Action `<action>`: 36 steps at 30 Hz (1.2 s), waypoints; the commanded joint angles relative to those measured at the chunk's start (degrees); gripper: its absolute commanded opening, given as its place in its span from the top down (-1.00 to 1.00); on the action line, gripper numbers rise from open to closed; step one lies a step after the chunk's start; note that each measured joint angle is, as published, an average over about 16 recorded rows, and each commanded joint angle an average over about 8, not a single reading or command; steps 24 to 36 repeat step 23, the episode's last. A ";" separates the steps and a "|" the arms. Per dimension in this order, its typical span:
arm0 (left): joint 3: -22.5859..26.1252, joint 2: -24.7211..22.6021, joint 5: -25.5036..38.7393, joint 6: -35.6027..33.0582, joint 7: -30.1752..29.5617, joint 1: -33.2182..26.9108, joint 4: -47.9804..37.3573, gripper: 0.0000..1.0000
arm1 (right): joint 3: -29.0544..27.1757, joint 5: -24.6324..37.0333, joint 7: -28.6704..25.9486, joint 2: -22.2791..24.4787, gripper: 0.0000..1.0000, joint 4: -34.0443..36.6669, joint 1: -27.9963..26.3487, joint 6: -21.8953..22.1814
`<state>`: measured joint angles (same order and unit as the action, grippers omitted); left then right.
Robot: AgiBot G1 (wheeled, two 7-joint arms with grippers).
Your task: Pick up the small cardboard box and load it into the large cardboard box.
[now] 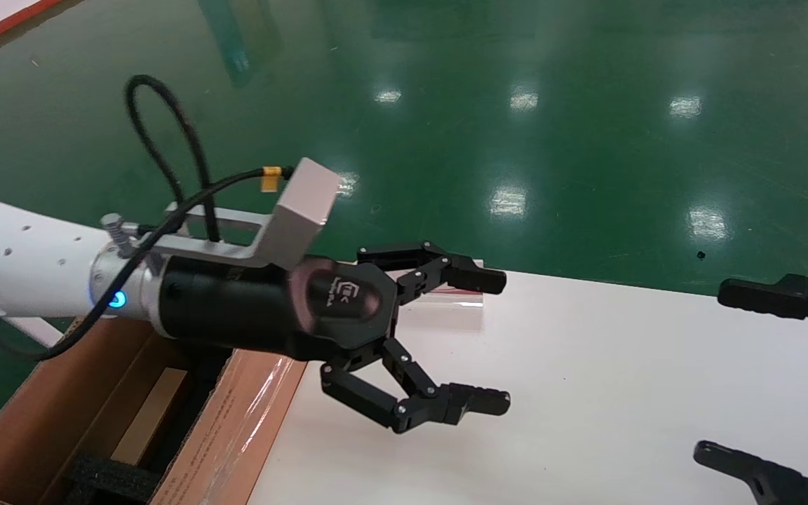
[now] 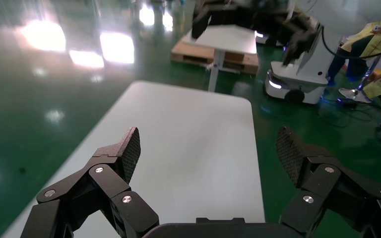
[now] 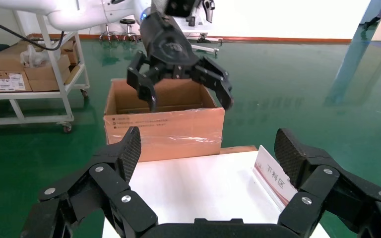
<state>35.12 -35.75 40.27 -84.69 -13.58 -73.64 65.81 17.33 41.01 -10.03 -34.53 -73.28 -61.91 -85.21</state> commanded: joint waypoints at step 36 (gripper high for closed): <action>-21.68 0.84 1.95 -1.23 3.07 13.70 8.72 -1.00 | 0.03 -0.03 0.02 0.02 -1.00 0.01 0.01 0.03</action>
